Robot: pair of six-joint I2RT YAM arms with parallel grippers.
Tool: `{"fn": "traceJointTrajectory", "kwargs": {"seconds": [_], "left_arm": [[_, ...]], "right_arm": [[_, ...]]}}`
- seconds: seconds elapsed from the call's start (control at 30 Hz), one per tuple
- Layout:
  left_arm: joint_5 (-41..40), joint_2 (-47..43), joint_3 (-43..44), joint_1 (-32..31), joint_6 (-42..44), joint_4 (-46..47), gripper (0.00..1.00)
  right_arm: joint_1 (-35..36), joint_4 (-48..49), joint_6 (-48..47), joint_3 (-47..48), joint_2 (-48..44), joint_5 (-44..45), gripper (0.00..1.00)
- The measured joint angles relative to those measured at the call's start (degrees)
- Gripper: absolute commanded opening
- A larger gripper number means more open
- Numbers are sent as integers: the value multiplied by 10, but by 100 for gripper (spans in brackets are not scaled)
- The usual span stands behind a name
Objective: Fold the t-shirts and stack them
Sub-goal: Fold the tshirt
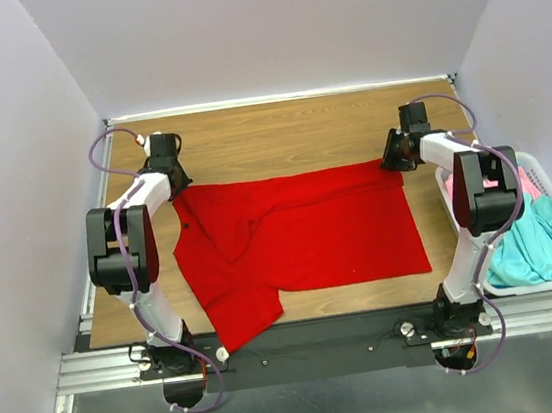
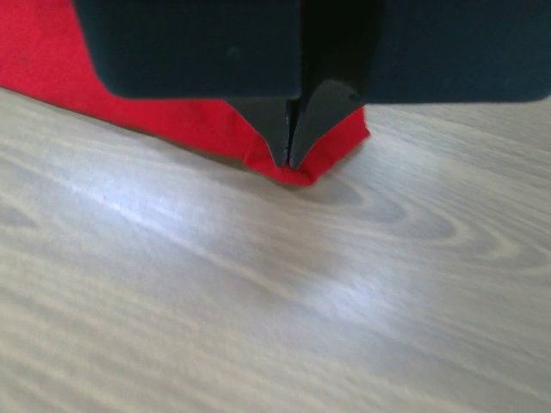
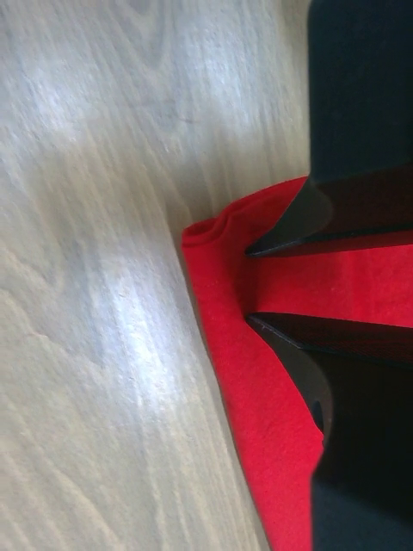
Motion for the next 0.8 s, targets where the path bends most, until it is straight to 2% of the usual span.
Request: {"fn": "traceJointTrajectory", "kwargs": {"seconds": [0.3,0.4,0.5,0.53,0.6,0.73,0.8], "left_arm": [[-31,38,64,16,28,1,0],[-30,65,75,17,34,0,6],[-30,78,77,17,37,-2,16],[-31,78,77,17,37,-4,24],[-32,75,77,17,40,-3,32],[-36,57,76,18,41,-6,59],[-39,34,74,18,40,-10,63]], "right_arm": [[-25,20,5,7,12,-29,40],[-25,24,5,10,15,-38,41],[-27,24,3,10,15,-49,42],[-28,24,1,10,15,-52,42],[-28,23,0,10,13,-56,43],[-28,19,0,7,-3,-70,45],[-28,18,3,-2,-32,-90,45]]}}
